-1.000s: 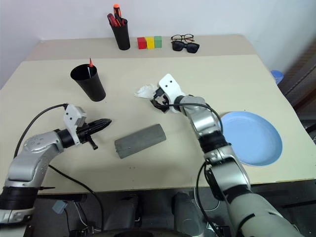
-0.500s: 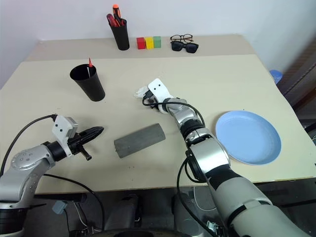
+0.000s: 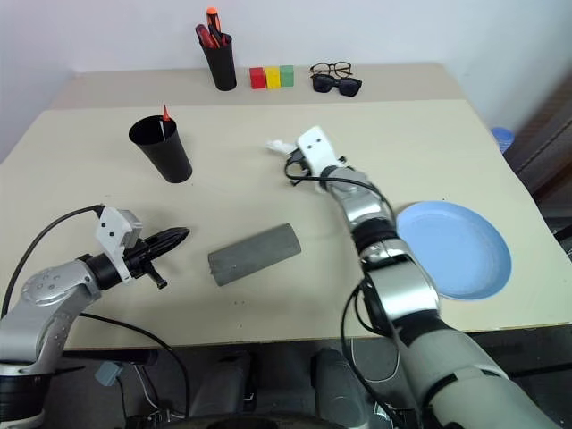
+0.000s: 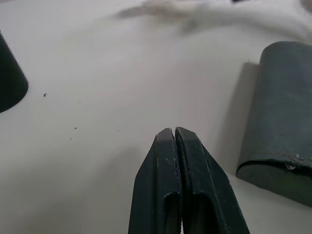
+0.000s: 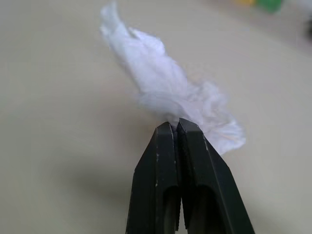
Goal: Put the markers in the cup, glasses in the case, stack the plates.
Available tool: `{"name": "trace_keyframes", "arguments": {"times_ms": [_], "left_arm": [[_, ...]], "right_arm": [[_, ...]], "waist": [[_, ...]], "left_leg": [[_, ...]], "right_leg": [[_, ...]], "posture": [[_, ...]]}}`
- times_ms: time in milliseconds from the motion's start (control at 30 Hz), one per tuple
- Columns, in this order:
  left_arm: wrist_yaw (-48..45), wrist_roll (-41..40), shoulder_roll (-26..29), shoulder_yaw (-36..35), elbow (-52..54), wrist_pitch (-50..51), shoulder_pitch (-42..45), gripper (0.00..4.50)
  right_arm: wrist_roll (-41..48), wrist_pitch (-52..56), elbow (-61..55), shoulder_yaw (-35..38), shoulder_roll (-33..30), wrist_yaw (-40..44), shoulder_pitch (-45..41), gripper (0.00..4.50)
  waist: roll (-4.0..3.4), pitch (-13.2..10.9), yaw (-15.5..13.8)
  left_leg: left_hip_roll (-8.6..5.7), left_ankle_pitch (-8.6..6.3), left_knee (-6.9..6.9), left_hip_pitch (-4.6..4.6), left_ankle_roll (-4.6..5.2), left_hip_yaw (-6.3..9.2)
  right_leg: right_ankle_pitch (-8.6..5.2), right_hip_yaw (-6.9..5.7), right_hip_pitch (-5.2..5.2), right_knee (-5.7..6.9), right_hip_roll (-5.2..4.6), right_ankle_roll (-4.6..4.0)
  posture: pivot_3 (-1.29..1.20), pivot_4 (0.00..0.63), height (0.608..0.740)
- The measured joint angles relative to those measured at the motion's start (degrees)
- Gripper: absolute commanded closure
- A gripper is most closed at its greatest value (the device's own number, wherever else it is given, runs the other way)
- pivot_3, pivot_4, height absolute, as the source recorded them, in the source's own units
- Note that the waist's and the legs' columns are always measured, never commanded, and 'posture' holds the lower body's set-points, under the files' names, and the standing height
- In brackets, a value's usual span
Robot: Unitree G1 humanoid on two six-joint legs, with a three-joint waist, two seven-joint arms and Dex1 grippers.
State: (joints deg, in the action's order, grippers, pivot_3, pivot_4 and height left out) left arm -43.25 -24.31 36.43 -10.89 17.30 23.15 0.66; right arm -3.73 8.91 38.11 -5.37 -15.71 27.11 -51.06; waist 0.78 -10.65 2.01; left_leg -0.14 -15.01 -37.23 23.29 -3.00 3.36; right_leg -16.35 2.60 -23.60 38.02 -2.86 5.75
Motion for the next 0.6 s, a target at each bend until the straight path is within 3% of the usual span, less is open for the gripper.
{"name": "trace_keyframes", "arguments": {"times_ms": [67, 200, 367, 467, 600], "left_arm": [[-0.91, -0.12, -0.21, 1.66, 0.09, 0.21, 1.57, 4.5], [-3.45, -0.26, -0.93, 6.31, -0.1, 1.27, 5.75, 4.5], [-6.9, 0.02, -3.35, 12.6, -4.02, 1.43, 14.03, 4.5], [-8.9, 0.19, -4.13, 14.35, -8.14, 1.06, 18.37, 4.5], [-10.5, 1.16, -5.07, 15.55, -11.86, 0.15, 20.99, 4.5]], "right_arm": [[2.09, 8.32, -20.41, 0.87, -6.82, 4.69, 10.38, 4.42], [7.27, 23.69, -49.47, 7.17, -18.64, 10.71, 25.14, 4.42], [12.18, 36.83, -71.12, 20.43, -27.39, 13.87, 41.1, 4.42], [12.81, 43.4, -76.29, 26.55, -31.25, 14.63, 50.07, 4.42], [11.68, 47.25, -76.78, 27.86, -34.36, 14.01, 56.97, 3.08]], "waist": [[-0.05, -0.01, -0.63], [-0.12, -0.04, -1.1], [-0.1, -0.01, -1.26], [-0.11, 0.0, -1.22], [-0.1, 0.0, -0.81]], "left_leg": [[0.0, -0.01, 0.0, 0.08, 0.03, 0.01], [-0.02, -0.02, -0.04, -0.02, 0.04, -0.07], [0.02, -0.02, -0.04, -0.36, 0.05, -0.12], [-0.01, -0.03, -0.05, -0.42, 0.06, -0.16], [0.0, -0.04, -0.04, -0.52, 0.08, -0.26]], "right_leg": [[0.0, 0.0, -0.05, -0.04, -0.02, 0.01], [0.0, 0.04, 0.06, -0.05, 0.03, 0.01], [-0.02, 0.02, 0.43, -0.07, 0.2, -0.01], [-0.02, 0.11, 0.46, -0.09, 0.17, 0.0], [-0.02, 0.22, 0.48, -0.06, 0.19, 0.0]], "posture": [[0.0, 0.15, 0.74], [0.0, 0.15, 0.74], [0.0, 0.15, 0.74], [0.0, 0.15, 0.74], [0.0, 0.15, 0.74]]}}
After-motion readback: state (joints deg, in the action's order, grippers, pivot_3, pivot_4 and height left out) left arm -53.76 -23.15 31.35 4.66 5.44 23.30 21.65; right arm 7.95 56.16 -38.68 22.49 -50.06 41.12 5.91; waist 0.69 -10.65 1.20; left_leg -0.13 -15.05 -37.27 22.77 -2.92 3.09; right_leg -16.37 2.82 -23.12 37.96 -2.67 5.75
